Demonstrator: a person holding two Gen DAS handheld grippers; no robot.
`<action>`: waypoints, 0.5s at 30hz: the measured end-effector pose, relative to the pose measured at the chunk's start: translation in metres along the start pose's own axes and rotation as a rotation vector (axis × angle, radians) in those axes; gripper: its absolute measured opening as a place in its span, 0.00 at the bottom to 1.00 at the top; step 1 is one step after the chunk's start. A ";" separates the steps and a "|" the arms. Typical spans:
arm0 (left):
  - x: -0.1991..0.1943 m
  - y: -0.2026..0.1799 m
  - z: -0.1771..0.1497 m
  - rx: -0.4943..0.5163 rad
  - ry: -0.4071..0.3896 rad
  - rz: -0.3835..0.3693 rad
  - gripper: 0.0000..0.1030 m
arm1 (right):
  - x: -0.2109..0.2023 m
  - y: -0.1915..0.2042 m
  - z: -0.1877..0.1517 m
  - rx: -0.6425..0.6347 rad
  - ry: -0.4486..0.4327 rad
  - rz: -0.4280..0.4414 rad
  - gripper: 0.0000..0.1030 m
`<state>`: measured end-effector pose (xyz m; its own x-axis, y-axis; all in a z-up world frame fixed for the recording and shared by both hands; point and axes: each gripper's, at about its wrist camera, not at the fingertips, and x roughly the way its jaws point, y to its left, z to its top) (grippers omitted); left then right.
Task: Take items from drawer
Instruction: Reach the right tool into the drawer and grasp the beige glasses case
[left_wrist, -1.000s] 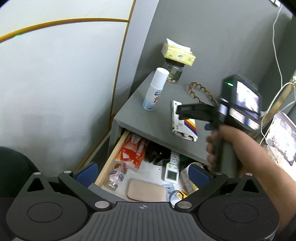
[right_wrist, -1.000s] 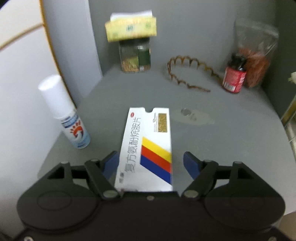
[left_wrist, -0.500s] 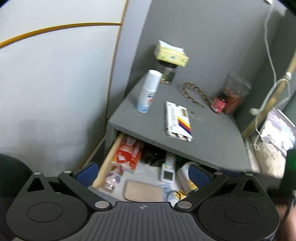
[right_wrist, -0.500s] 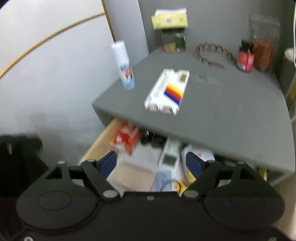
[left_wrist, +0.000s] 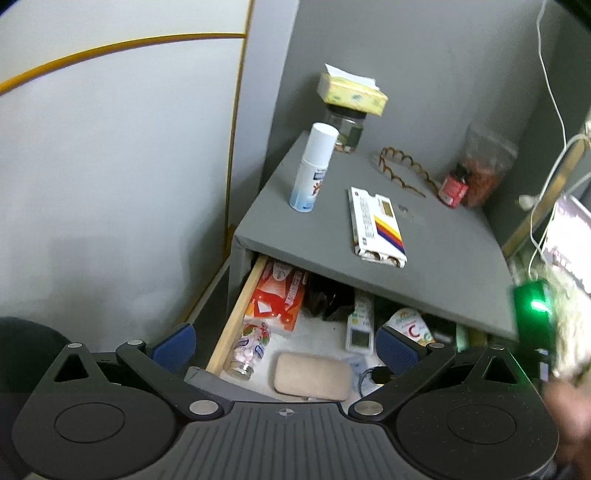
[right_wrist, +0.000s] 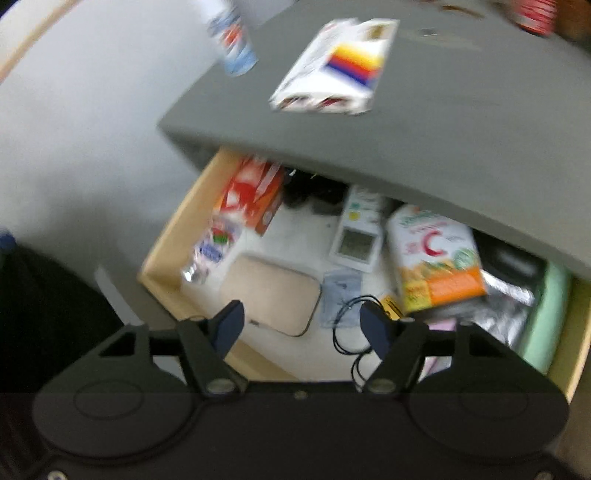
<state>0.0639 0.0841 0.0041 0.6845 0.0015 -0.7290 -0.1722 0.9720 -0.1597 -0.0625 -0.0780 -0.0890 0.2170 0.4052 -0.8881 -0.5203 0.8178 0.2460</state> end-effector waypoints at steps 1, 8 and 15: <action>0.000 0.000 0.000 0.006 -0.002 0.001 1.00 | 0.008 0.007 0.004 -0.049 0.022 0.001 0.70; 0.004 -0.006 -0.003 0.057 0.029 -0.033 1.00 | 0.065 0.029 0.027 -0.292 0.187 0.071 0.72; 0.011 -0.004 -0.005 0.009 0.066 -0.083 1.00 | 0.094 0.022 0.031 -0.322 0.257 0.029 0.74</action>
<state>0.0684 0.0788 -0.0063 0.6480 -0.0939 -0.7559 -0.1107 0.9702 -0.2155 -0.0280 -0.0092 -0.1550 0.0059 0.2777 -0.9607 -0.7642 0.6209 0.1748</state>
